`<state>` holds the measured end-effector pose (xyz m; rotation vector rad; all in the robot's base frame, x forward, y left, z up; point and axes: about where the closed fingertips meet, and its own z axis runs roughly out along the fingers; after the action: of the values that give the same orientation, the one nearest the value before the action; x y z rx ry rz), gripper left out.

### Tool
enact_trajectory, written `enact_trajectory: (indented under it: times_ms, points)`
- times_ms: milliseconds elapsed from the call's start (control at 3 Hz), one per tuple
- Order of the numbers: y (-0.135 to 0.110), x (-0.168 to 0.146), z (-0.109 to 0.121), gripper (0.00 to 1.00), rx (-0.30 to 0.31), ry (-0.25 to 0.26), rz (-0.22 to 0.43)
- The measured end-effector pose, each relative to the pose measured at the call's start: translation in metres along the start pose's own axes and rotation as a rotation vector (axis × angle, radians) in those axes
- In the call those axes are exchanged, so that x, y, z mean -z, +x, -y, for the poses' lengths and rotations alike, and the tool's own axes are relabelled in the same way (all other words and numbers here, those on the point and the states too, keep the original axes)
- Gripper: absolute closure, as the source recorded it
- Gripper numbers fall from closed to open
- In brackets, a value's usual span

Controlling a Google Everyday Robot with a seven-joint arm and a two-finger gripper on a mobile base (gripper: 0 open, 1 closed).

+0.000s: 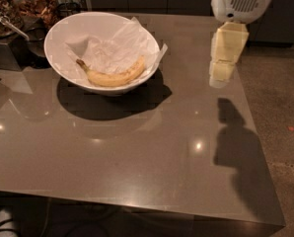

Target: Pick banana from white bowl

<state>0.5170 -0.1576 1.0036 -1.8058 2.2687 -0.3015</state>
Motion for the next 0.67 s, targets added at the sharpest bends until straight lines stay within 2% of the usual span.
enact_trajectory:
  times_ms: [333, 667]
  points:
    - [-0.0177, 0.0013, 0.0086, 0.0, 0.022, 0.03, 0.024]
    - [-0.0262, -0.0006, 0.0149, 0.0, 0.027, 0.036, 0.052]
